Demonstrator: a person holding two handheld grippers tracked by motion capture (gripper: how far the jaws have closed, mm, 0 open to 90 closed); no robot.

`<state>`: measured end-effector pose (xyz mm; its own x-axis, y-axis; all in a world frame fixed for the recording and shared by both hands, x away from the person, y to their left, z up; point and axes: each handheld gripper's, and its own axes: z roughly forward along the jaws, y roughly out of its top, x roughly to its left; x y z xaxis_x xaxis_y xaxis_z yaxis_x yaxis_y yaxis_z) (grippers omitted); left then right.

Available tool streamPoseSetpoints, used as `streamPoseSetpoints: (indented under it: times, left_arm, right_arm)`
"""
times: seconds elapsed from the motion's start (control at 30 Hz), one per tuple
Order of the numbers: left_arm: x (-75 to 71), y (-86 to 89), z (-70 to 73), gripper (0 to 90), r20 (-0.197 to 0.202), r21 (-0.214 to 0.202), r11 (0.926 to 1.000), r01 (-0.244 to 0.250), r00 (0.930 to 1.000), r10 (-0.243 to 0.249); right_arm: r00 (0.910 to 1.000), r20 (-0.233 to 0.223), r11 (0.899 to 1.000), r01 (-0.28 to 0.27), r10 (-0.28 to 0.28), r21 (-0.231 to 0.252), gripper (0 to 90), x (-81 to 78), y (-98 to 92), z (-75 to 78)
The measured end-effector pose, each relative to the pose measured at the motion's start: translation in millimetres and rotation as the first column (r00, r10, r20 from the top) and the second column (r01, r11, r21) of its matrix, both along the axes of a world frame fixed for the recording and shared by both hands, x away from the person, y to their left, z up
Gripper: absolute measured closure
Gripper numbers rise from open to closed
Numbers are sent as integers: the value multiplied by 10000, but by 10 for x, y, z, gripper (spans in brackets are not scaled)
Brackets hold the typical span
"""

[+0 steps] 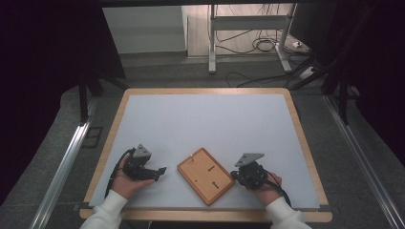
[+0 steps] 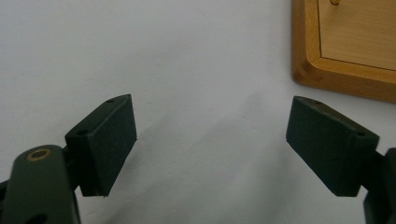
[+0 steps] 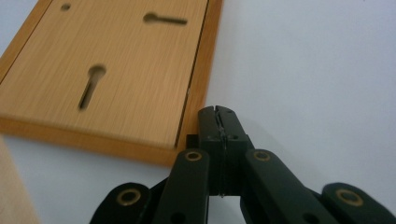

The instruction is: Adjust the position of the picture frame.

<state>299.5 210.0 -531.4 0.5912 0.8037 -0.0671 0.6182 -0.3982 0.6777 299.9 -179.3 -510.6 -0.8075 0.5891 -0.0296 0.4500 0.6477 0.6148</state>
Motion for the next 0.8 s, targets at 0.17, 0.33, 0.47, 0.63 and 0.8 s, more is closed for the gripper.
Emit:
streamPoseSetpoints:
  times: [0.17, 0.33, 0.47, 0.63, 0.8]
  left_arm:
    - [-1, -15, -2, 161, 7, 31, 10000, 32, 10000, -32]
    - [-2, -27, -2, 167, 47, 47, 10000, 67, 10000, -67]
    - [-3, -33, -4, 168, 34, 48, 10000, 79, 10000, -79]
    - [-7, -32, -3, 168, 35, 40, 10000, 82, 10000, -82]
    - [0, -28, -7, 168, 8, 51, 10000, 81, 10000, -82]
  right_arm:
    - [9997, -153, 9997, 211, -209, 106, 900, -120, -102, -19]
    - [9996, -175, 9994, 227, -223, 256, 900, -210, -117, 11]
    - [9956, -867, 9965, -272, 341, 792, 900, -271, -93, 19]
    - [9989, -170, 9977, -417, 426, 536, 900, -317, -16, 47]
    - [9989, -31, 9971, 471, -470, 600, 900, -198, -181, 21]
